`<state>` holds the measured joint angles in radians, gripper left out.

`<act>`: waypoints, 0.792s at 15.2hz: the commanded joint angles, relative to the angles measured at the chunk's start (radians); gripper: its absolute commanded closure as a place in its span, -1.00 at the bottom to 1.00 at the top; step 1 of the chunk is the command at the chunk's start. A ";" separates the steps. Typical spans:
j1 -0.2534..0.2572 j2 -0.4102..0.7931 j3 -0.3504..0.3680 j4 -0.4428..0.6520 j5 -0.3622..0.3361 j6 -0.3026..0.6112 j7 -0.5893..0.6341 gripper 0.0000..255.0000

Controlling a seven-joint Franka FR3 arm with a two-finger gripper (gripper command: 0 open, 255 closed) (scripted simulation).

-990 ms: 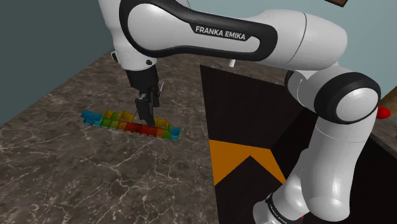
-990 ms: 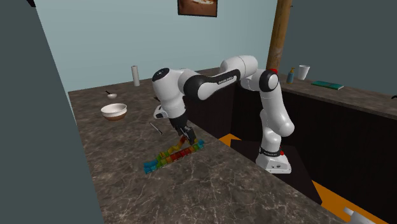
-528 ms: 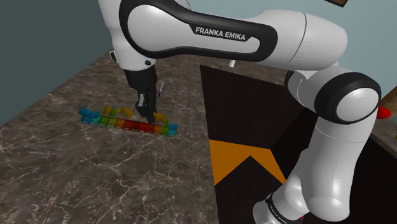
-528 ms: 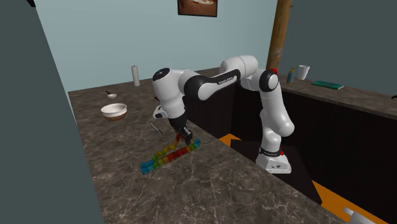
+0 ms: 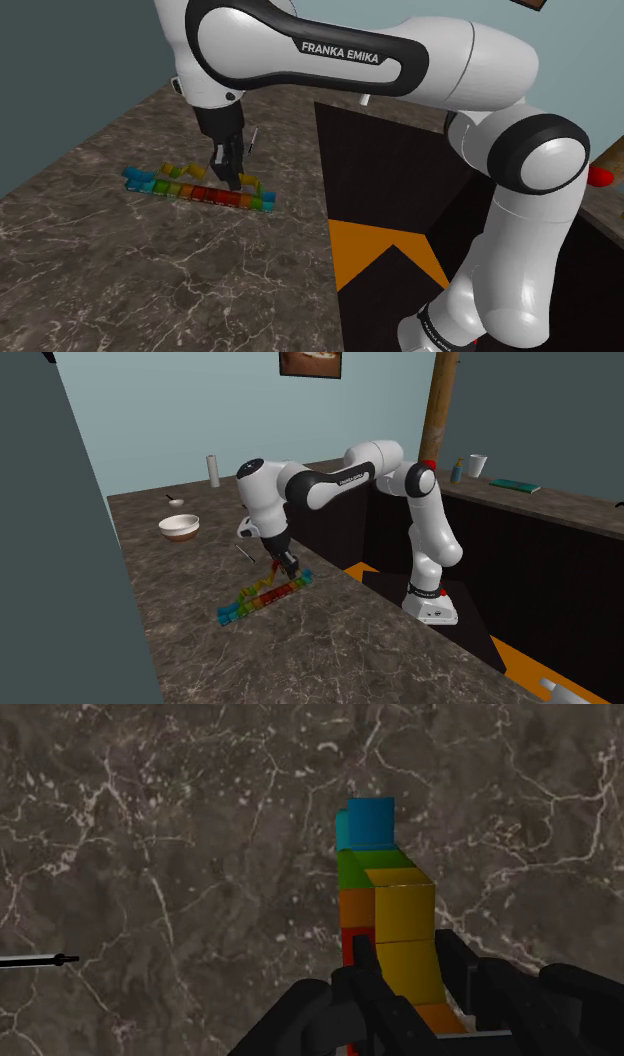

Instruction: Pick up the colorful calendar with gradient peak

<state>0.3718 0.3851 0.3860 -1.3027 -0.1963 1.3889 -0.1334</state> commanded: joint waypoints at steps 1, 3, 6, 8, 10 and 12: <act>0.004 0.009 0.000 0.032 -0.002 -0.021 -0.001 1.00; 0.009 0.016 0.000 0.070 -0.005 -0.052 -0.003 1.00; 0.019 0.030 0.000 0.132 -0.011 -0.100 -0.005 1.00; 0.026 0.042 0.000 0.177 -0.015 -0.134 -0.007 1.00; 0.035 0.056 -0.001 0.227 -0.021 -0.170 -0.009 1.00; 0.041 0.065 -0.001 0.258 -0.025 -0.191 -0.010 1.00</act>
<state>0.4123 0.4508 0.3850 -1.0531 -0.2206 1.2059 -0.1418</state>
